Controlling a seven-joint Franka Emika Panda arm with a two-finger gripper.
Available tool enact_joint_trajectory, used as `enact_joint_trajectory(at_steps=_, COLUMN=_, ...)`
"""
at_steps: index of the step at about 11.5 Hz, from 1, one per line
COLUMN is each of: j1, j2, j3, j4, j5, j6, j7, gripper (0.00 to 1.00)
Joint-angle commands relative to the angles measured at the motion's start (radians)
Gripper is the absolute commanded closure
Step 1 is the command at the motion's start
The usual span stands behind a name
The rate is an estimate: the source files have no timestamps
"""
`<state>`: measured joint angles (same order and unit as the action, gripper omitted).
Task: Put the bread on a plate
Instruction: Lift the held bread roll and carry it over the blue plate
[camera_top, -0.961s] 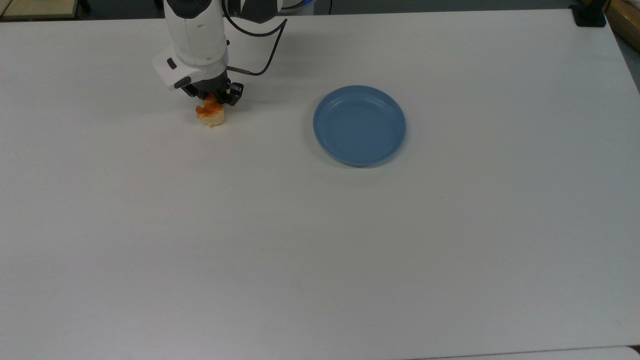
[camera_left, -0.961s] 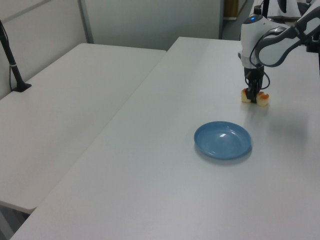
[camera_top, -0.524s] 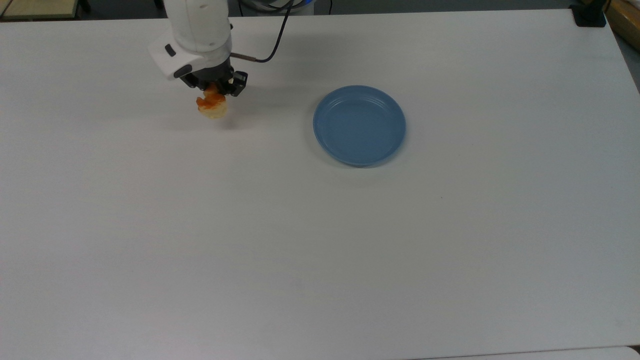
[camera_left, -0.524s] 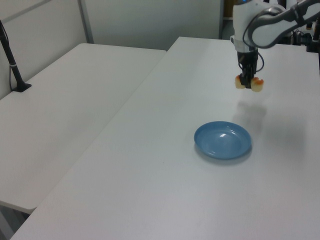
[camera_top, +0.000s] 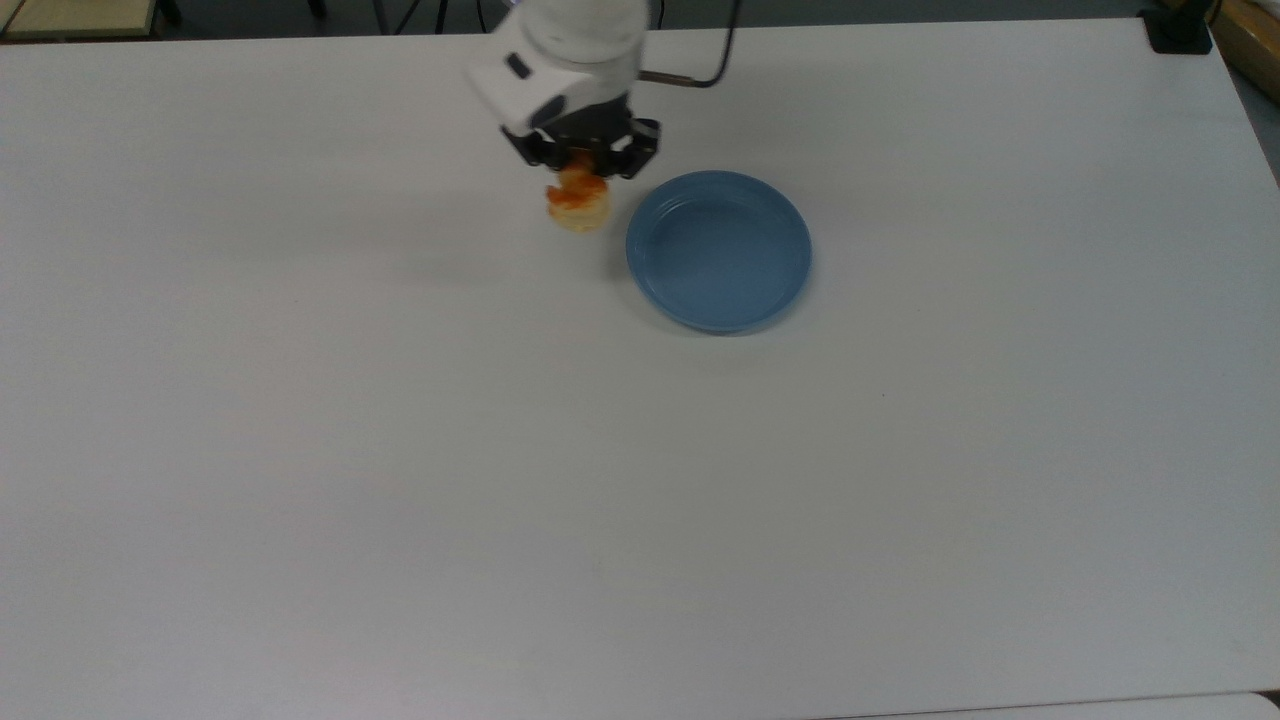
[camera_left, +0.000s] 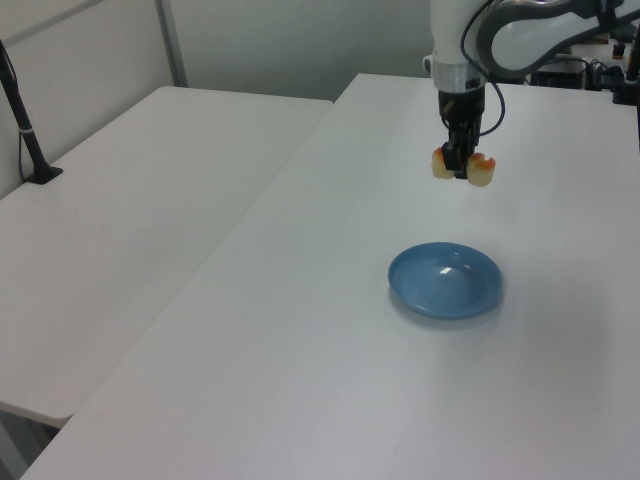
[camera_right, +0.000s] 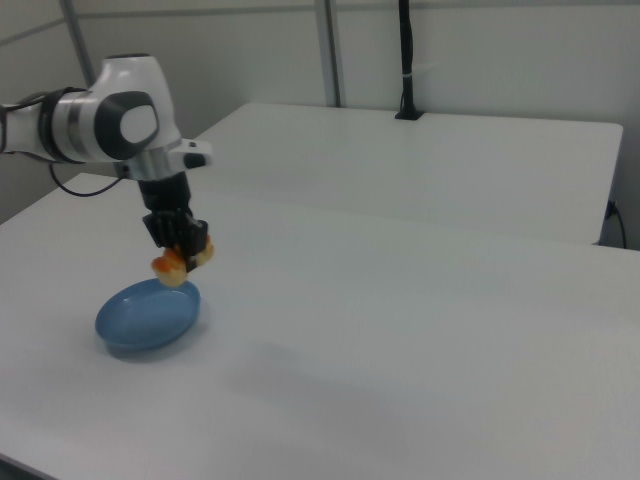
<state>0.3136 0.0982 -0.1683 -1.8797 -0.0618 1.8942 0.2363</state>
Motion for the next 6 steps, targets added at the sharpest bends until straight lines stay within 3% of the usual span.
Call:
enact_joint_trajectory(at_steps=1, j1=0.091, j2=0.055, j3=-0.008, j4=0.07, j5=0.011, j6=-0.015, j7=0.057, gripper=0.79)
enact_joint_trajectory(at_steps=6, j1=0.15, j2=0.084, j3=0.012, j4=0.077, j5=0.01, j6=-0.012, j7=0.058, gripper=0.76)
